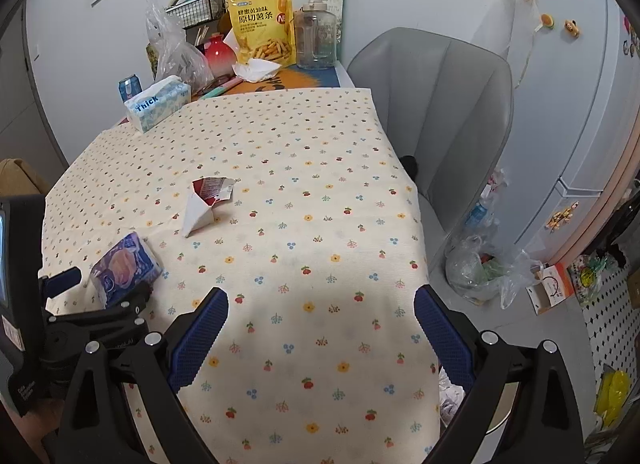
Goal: Collect trash
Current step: 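Grasp the blue tissue pack with the left gripper while the right gripper approaches the red-white wrapper, then grasp the red-white wrapper with the right gripper while the left gripper holds the tissue pack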
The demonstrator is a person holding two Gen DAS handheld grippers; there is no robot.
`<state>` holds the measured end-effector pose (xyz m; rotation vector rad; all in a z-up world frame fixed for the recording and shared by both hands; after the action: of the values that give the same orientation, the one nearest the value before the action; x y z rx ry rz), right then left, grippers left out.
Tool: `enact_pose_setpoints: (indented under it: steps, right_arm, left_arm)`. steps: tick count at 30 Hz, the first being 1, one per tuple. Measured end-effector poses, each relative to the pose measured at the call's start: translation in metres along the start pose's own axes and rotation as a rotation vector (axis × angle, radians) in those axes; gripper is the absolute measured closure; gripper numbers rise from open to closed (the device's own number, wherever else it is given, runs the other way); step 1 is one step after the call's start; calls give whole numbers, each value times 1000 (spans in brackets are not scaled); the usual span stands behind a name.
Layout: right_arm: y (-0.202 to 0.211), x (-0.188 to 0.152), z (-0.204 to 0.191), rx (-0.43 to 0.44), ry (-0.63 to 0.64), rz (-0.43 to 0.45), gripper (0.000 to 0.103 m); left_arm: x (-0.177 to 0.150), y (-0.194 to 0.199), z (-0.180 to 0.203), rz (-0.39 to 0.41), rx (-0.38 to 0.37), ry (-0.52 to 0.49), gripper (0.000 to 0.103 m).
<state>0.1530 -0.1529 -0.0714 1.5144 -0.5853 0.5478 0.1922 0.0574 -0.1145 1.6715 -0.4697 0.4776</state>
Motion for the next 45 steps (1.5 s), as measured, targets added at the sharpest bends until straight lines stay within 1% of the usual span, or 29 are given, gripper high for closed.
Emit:
enact_pose_setpoints:
  steps: [2, 4, 5, 6, 7, 8, 9, 11, 12, 13, 19, 28, 36, 38, 39, 40, 41, 42, 45]
  right_arm:
    - [-3, 3, -1, 4, 2, 0, 11]
    - [-6, 8, -4, 11, 4, -1, 12]
    - [-8, 9, -6, 13, 7, -4, 12]
    - [-10, 11, -8, 16, 12, -7, 12]
    - [-12, 13, -10, 17, 17, -10, 13]
    - [-14, 15, -12, 19, 22, -12, 14]
    - [-17, 17, -14, 23, 26, -14, 15]
    - [-20, 21, -20, 29, 34, -17, 17]
    - [-21, 23, -25, 36, 42, -19, 19]
    - [-23, 25, -29, 43, 48, -20, 22]
    - [-32, 34, -58, 80, 104, -31, 29]
    - [-49, 47, -86, 95, 154, -57, 39]
    - [-67, 56, -100, 106, 168, -69, 44]
    - [-70, 55, -102, 113, 171, -73, 51]
    - [-72, 55, -103, 116, 171, -76, 60]
    - [-73, 55, -103, 121, 170, -84, 72]
    - [-74, 55, -103, 125, 168, -90, 73]
    - [-73, 55, -103, 131, 162, -88, 81]
    - [-66, 55, -101, 147, 162, -79, 91]
  left_arm:
    - [4, -4, -1, 1, -5, 2, 6]
    - [10, -10, -6, -2, -19, 29, 6]
    - [11, -12, -8, -4, -25, 42, 8]
    - [13, -15, -11, -7, -52, 65, 14]
    - [14, -16, -12, -8, -72, 77, 17]
    - [15, -17, -14, -7, -82, 84, 27]
    - [17, -15, -14, 2, -77, 81, 46]
    - [21, -14, -17, 1, -70, 92, 63]
    - [23, -14, -19, 7, -63, 97, 66]
    - [25, -13, -21, 15, -57, 101, 67]
    - [33, -10, -43, 54, -30, 155, 68]
    - [42, -14, -67, 64, -22, 201, 68]
    - [45, -21, -74, 69, -31, 227, 68]
    - [45, -22, -74, 68, -35, 222, 68]
    - [45, -22, -73, 68, -37, 220, 67]
    - [46, -22, -72, 70, -42, 218, 67]
    - [46, -21, -71, 72, -43, 215, 67]
    - [47, -19, -70, 76, -40, 212, 67]
    - [47, -13, -66, 85, -40, 208, 67]
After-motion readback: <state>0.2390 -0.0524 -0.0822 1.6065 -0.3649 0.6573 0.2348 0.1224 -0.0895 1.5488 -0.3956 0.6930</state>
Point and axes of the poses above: each gripper's, at about its wrist camera, not at the fingertips, and y roughly against the way its jaws point, z to its right, x to its top, the point moved 3 cm from there along -y, roughly the way its jaws point, and after that the axes turned 1 degree about -z, right-handed, at the moved point
